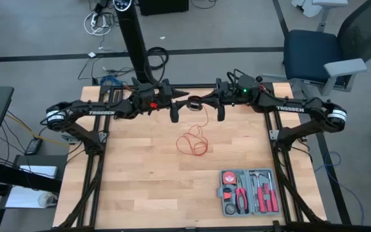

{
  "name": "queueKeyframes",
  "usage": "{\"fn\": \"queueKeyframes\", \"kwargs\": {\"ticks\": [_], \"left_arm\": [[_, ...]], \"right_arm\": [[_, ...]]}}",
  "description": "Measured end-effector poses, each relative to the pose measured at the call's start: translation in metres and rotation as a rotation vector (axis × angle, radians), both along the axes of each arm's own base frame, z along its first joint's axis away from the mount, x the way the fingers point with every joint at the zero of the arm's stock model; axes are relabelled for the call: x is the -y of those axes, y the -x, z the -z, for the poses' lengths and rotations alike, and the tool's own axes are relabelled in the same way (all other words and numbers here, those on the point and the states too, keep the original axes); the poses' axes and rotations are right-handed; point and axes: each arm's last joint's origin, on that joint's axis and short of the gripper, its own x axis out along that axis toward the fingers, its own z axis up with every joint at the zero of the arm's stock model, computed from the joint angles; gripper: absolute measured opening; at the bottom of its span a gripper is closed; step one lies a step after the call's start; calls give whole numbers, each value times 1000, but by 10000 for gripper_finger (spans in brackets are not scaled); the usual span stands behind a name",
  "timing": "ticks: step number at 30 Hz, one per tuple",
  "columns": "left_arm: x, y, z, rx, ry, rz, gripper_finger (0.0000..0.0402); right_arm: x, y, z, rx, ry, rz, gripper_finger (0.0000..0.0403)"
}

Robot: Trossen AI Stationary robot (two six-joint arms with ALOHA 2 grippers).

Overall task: Coil cords
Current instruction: Coil the wire

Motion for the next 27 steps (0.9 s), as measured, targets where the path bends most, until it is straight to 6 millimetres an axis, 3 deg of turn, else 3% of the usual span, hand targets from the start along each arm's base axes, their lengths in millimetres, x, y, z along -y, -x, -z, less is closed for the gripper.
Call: {"fn": "queueKeyframes", "kwargs": {"ticks": [8, 19, 27], "left_arm": [[15, 8, 11, -144, 81, 0, 163], [22, 7, 15, -147, 119, -55, 163], [51, -20, 37, -136, 148, 109, 163]], "right_arm": [[-10, 10, -3, -61, -60, -59, 1], [-16, 21, -5, -119, -27, -81, 0], [-14, 20, -13, -56, 96, 20, 0]]}}
